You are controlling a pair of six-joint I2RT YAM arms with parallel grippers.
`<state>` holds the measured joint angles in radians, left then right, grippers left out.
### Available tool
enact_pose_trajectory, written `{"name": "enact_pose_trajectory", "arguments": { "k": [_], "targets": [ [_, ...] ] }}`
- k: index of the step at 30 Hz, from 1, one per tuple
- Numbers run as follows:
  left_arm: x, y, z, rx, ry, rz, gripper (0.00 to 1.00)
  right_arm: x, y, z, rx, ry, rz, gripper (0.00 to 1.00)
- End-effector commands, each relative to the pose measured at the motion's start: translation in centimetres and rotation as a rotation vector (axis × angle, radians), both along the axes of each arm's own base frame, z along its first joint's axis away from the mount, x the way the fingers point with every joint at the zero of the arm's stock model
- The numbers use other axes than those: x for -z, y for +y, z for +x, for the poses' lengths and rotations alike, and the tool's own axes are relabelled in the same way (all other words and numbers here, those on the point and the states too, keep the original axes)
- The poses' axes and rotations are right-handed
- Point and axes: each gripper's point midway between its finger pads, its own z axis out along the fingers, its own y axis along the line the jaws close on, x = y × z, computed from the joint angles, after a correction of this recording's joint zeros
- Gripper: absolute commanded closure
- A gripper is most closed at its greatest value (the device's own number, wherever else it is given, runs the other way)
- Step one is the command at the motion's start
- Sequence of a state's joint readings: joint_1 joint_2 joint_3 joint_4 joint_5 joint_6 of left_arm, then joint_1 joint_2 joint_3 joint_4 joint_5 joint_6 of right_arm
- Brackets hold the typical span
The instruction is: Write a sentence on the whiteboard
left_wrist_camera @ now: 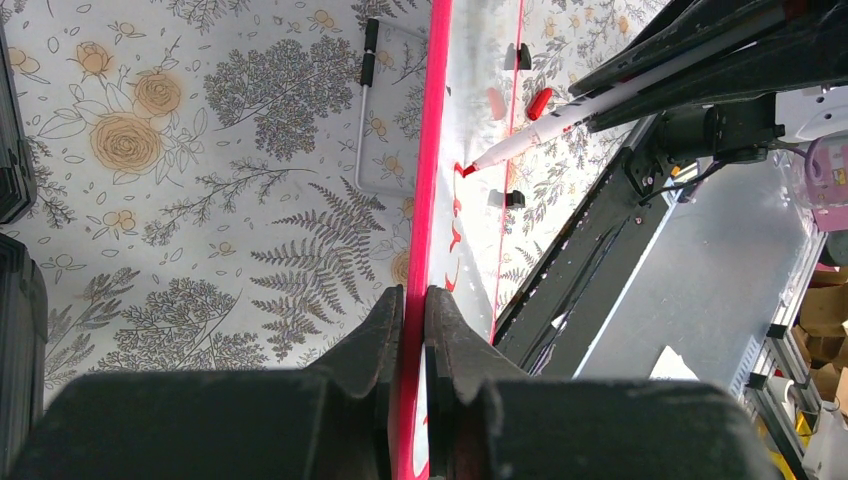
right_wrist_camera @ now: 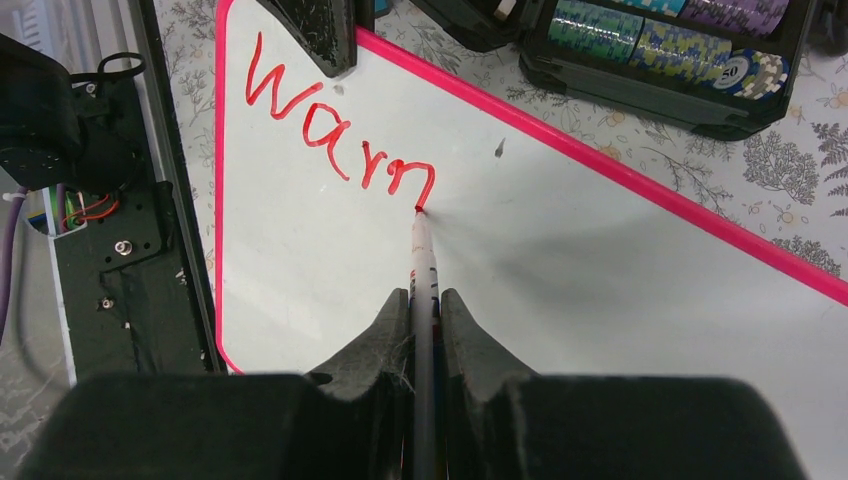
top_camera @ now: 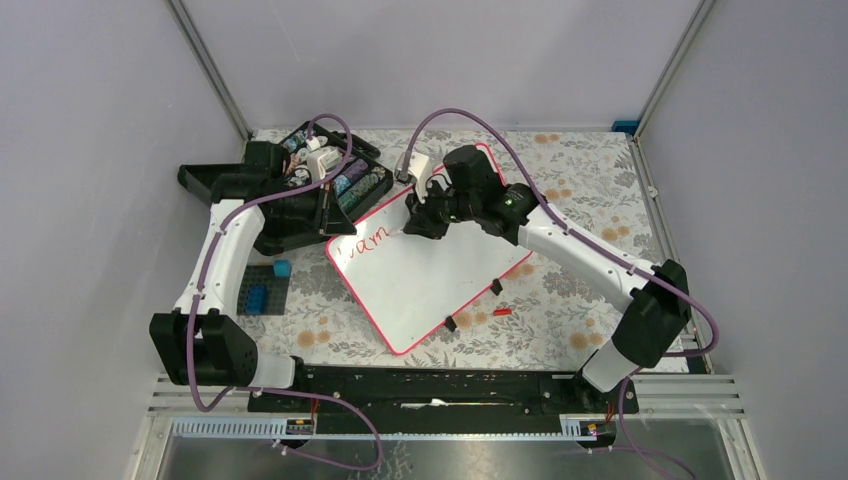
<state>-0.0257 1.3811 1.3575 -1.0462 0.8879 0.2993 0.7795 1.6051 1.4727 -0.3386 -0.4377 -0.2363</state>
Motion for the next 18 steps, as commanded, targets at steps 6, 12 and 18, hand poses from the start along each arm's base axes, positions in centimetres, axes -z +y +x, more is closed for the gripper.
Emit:
{"name": "enact_pose_trajectory", "arguments": {
  "k": [6,12,18],
  "targets": [
    [-0.1,-0.2,0.0,0.019,-0.022,0.020,1.00,-0.5,-0.5,0.3,0.022,-0.026,0.003,1.00],
    [-0.1,-0.2,0.0,0.017,-0.022,0.023,1.00,-0.9,0.1,0.9,0.023,-0.030,0.012,1.00],
    [-0.1,-0.2,0.0,0.018,-0.024,0.024,1.00,-1.0,0.6,1.3,0.021,-0.031,0.013,1.00]
  ]
}}
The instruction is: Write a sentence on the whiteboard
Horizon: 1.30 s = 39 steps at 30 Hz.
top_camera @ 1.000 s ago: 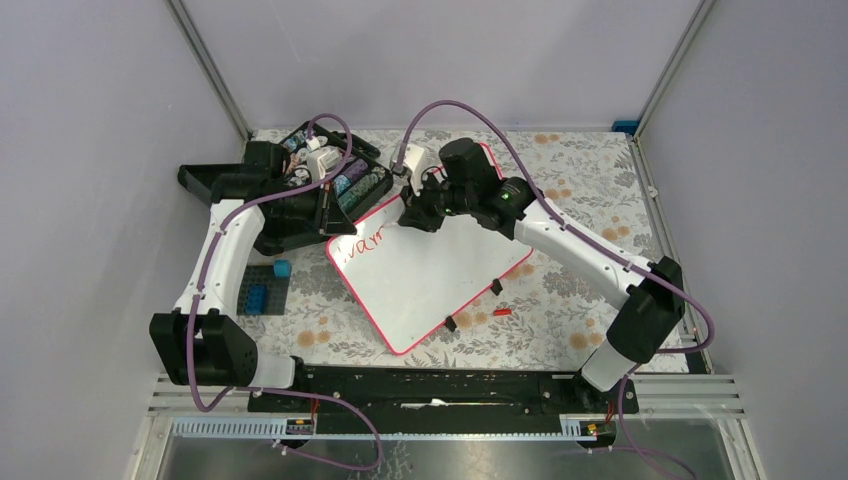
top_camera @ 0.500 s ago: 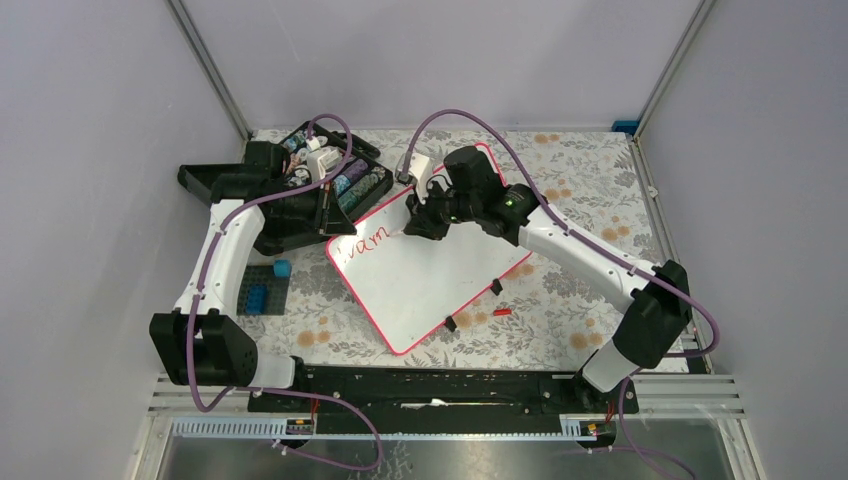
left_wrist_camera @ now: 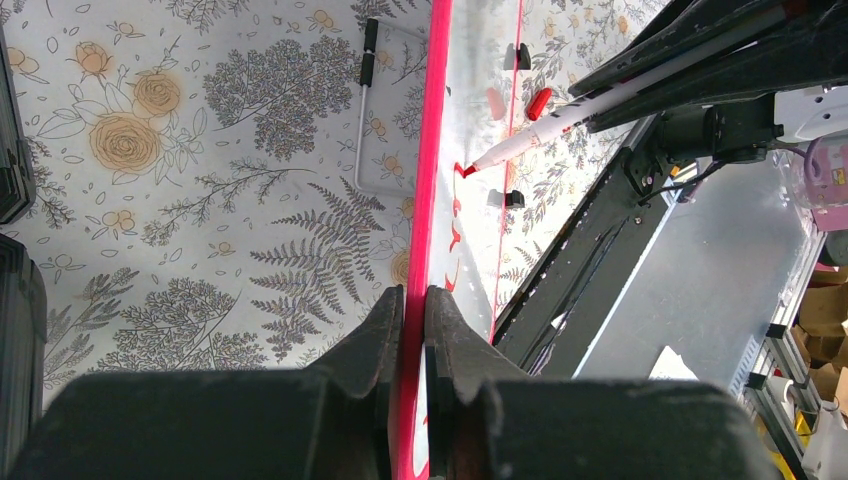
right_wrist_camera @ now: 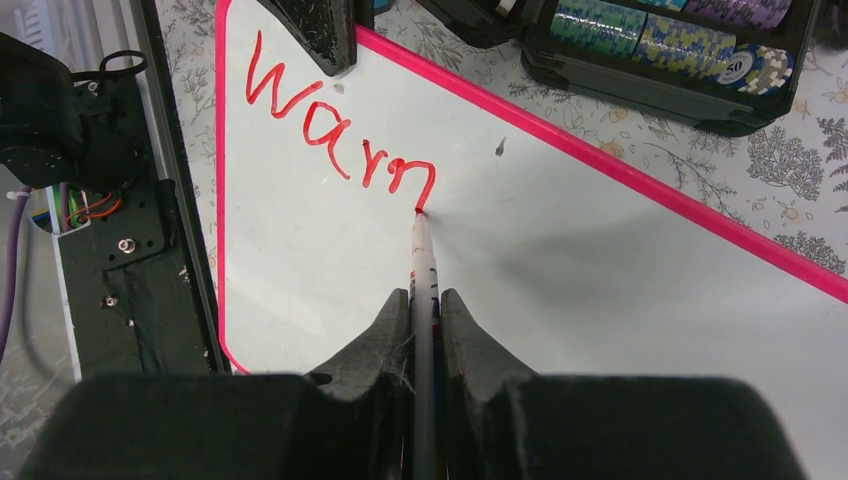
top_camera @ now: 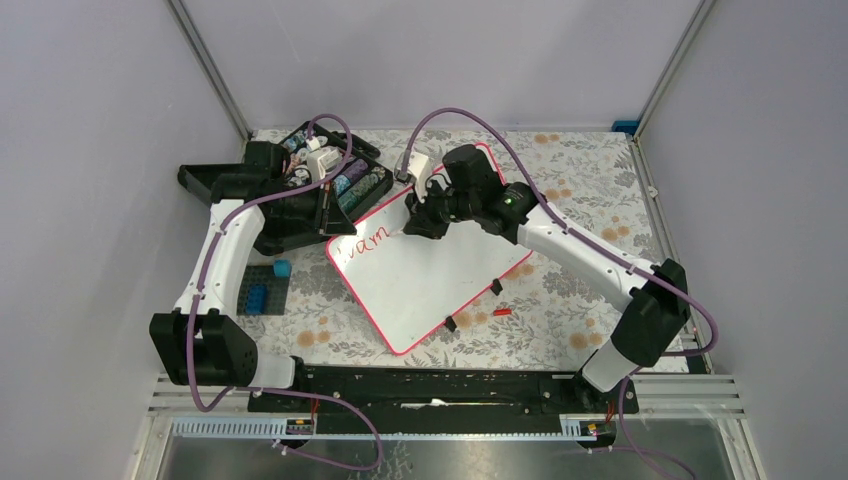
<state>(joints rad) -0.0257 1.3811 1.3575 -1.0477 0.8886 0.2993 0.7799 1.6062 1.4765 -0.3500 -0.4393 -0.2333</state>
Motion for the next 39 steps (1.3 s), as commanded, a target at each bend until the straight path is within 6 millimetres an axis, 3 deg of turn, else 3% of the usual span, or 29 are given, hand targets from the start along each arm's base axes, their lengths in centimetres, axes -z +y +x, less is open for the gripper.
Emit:
{"name": "enact_pose_trajectory", "arguments": {
  "k": [1,10,25,39],
  "targets": [
    [-0.1,-0.2,0.0,0.018,-0.025,0.025,1.00,-1.3,0.7,1.5,0.021,-0.043,0.020,1.00],
    [-0.1,-0.2,0.1,0.017,-0.025,0.027,1.00,-2.3,1.3,2.4,0.029,-0.068,0.032,1.00],
    [0.1,-0.1,0.3,0.017,-0.018,0.028,1.00,-2.5,-0.7,3.9,0.082,-0.093,0.017,1.00],
    [0.2,-0.1,0.3,0.019,-0.019,0.035,1.00,-1.3,-1.5,2.3,0.051,-0.058,0.002,1.00]
  ]
}}
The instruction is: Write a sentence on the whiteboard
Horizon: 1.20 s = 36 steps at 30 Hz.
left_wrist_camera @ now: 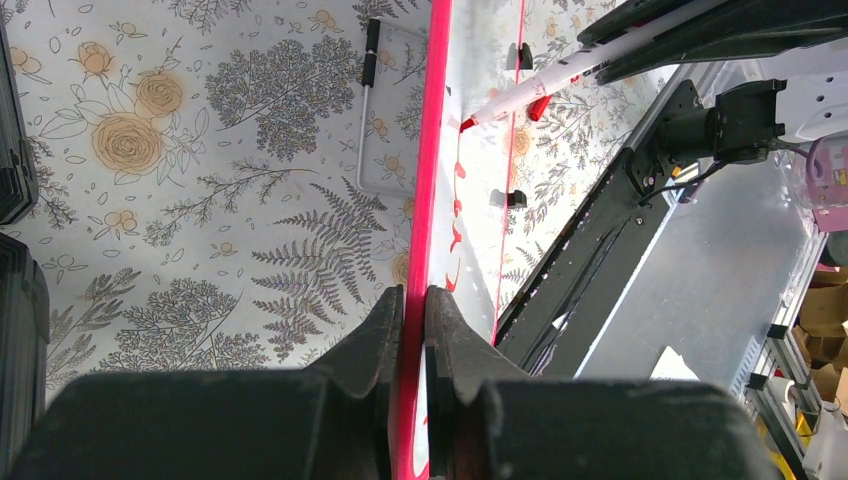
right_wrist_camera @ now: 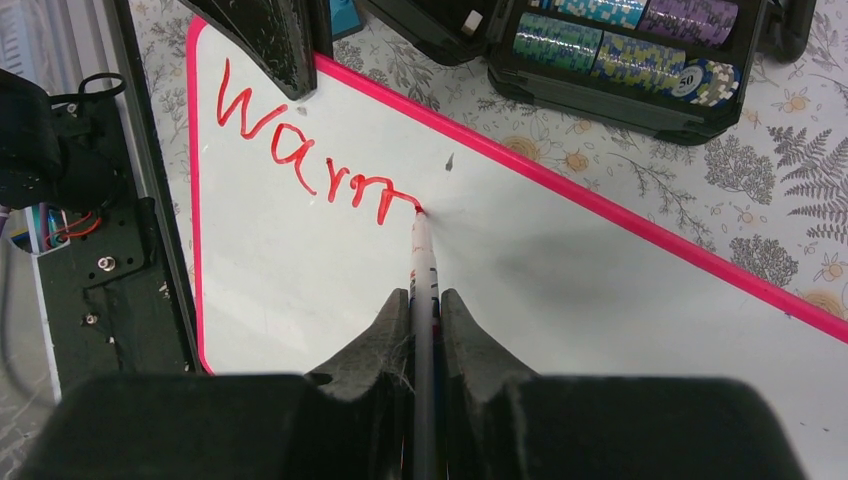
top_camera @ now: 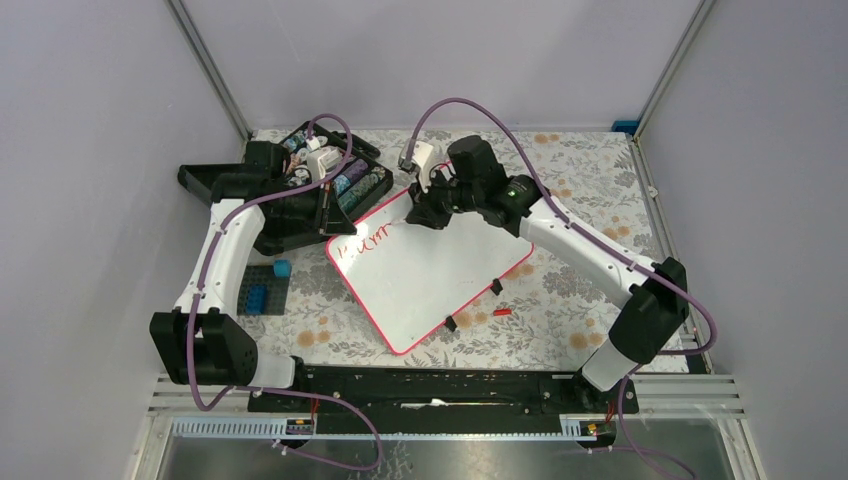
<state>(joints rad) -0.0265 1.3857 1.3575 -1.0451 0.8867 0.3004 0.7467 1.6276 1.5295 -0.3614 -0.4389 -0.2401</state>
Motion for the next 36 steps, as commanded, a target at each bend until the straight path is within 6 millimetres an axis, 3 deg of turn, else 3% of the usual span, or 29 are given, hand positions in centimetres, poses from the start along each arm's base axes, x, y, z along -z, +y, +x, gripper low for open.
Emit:
{"name": "enact_pose_trajectory", "arguments": {
  "k": [1,11,15,19,23,30,33,36],
  "targets": [
    [0.1,-0.1,0.2,0.020,-0.020,0.031,1.00,-0.1,-1.1,0.3,0.017,-0.034,-0.010,1.00],
    [-0.1,-0.3,0.2,0.025,-0.024,0.030,1.00,1.1,-0.8,-2.1,-0.038,0.002,-0.030,1.00],
    [-0.1,-0.2,0.3,0.025,-0.026,0.031,1.00,-0.2,-0.7,-2.2,-0.038,-0.005,-0.019,1.00],
    [-0.3,-0.1,0.6,0.018,-0.033,0.040,0.99,-3.2,-0.5,-2.4,-0.042,-0.022,0.025,1.00],
    [-1.2,-0.3,1.1,0.024,-0.061,0.031,0.82,-5.3,-0.8,-2.4,-0.037,-0.049,0.047,1.00],
    [-1.9,-0.8,2.1,0.045,-0.067,0.001,0.72,-5.2,-2.1,-2.3,-0.029,-0.038,0.042,1.00],
    [-2.1,-1.4,2.4,0.069,-0.075,-0.008,0.73,-5.1,-2.5,-2.3,-0.030,-0.032,0.044,1.00],
    [-2.1,-2.0,2.7,0.093,-0.079,-0.010,0.81,-4.9,-3.0,-2.5,-0.039,-0.026,0.041,1.00]
  ]
}}
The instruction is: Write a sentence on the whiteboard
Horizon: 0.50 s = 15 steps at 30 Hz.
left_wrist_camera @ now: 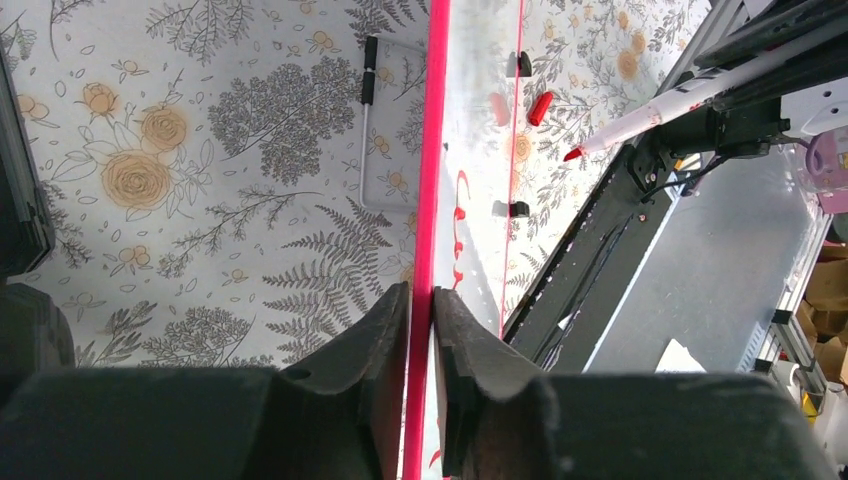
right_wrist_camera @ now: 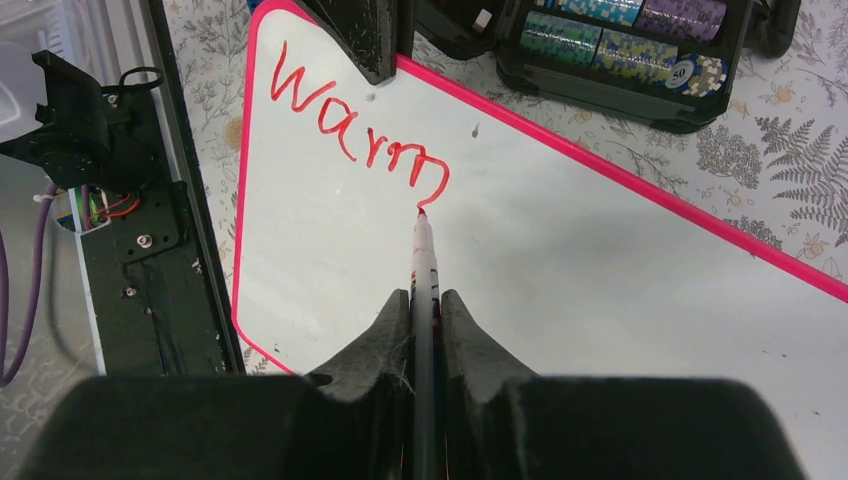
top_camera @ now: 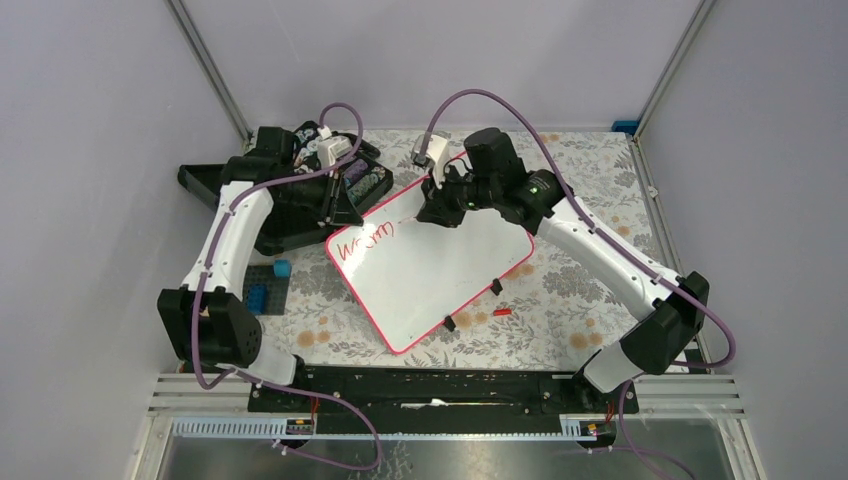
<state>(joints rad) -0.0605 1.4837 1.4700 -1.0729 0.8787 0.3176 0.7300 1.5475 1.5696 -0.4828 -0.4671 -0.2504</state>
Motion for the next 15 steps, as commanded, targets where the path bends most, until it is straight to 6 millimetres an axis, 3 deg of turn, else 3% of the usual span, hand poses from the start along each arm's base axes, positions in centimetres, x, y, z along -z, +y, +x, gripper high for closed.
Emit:
{"name": "enact_pose_trajectory", "arguments": {
  "k": [1,4,15],
  "targets": [
    [-1.6,-1.2,1.0,0.059,-0.079,-0.022,0.84,-1.7,-1.1,-0.6,-0.028,-0.027,0.033,1.00],
    [-1.6,-1.5,1.3,0.079,-0.090,-0.021,0.88,-1.5,-1.6,-0.8,-0.038,-0.020,0.028,1.00],
    [-0.4,-2.4,2.7,0.121,-0.101,0.018,0.89,-1.4,-1.9,-1.1,-0.067,-0.016,0.023,1.00]
  ]
}}
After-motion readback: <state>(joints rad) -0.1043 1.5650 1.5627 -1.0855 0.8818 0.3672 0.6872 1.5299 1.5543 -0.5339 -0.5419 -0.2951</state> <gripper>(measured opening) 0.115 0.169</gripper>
